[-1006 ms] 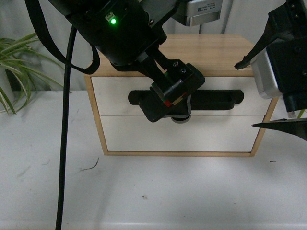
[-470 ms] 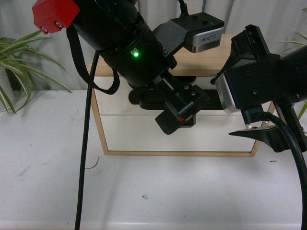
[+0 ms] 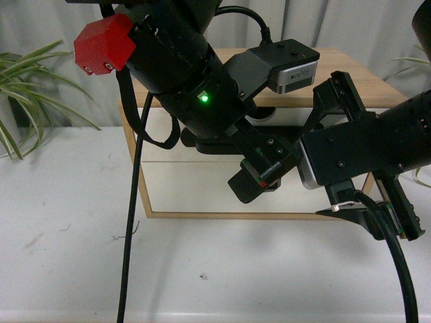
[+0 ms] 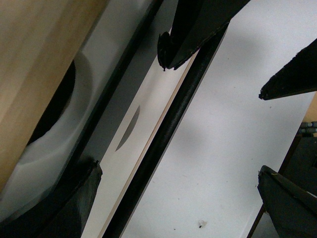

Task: Pull drawer

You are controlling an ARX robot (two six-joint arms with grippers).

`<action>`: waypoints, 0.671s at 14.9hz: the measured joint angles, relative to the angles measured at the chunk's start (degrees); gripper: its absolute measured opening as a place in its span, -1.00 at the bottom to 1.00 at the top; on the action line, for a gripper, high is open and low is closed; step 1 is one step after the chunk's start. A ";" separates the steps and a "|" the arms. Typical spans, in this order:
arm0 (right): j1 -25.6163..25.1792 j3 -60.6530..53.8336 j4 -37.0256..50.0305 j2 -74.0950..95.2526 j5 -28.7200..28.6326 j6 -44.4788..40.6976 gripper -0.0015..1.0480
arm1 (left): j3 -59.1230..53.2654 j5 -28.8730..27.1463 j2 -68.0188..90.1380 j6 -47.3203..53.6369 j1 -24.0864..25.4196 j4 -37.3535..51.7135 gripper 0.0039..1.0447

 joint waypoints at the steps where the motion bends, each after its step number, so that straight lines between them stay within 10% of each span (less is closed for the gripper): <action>1: 0.00 -0.11 0.44 0.52 0.09 0.02 0.88 | -0.04 0.02 0.31 -0.02 -0.22 0.33 0.88; 10: -0.02 -0.63 3.06 2.62 0.31 0.24 0.87 | -1.92 0.24 1.14 0.17 -1.31 2.40 0.88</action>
